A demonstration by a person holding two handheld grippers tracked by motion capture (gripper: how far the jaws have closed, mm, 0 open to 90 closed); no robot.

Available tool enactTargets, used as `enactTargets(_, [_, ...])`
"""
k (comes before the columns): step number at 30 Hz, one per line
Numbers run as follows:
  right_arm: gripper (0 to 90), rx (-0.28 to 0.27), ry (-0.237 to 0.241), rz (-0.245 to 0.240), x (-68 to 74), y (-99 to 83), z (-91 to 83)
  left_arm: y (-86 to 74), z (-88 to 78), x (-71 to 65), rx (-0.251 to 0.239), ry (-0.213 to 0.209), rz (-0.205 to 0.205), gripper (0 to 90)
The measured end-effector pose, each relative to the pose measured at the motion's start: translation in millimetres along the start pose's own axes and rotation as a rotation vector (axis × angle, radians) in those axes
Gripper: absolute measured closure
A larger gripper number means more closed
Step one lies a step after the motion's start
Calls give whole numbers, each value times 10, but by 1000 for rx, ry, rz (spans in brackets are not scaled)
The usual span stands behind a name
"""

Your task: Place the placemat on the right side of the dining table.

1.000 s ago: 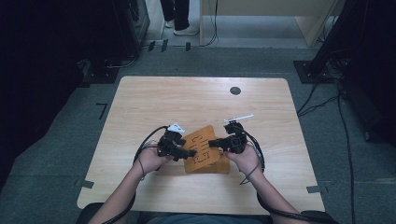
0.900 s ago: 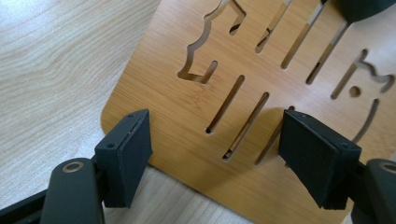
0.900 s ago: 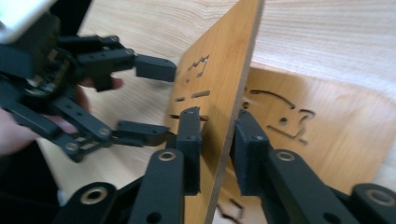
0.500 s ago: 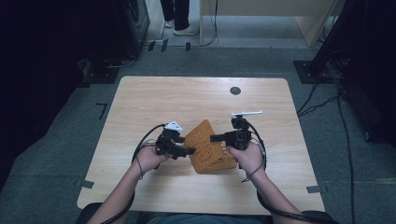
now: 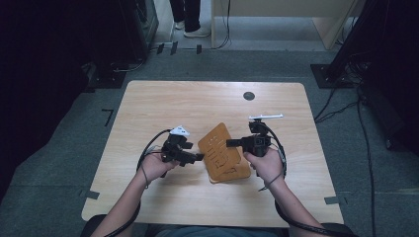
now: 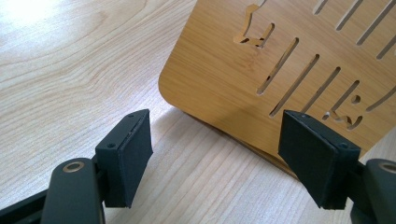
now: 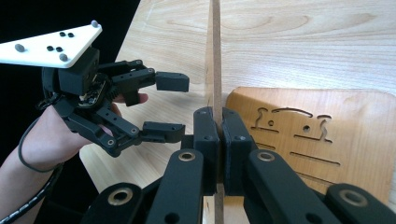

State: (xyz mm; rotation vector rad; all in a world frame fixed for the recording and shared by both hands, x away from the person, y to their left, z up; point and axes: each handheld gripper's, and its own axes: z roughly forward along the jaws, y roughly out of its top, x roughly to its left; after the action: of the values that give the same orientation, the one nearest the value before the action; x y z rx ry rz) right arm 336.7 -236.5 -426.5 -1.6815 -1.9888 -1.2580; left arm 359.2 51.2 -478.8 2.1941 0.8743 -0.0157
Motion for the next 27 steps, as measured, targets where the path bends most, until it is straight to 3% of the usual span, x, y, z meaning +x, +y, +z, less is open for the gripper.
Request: enactTargets(27, [882,-39,-89,-53,10,80,-272,-6,11,9,10,8,0,250])
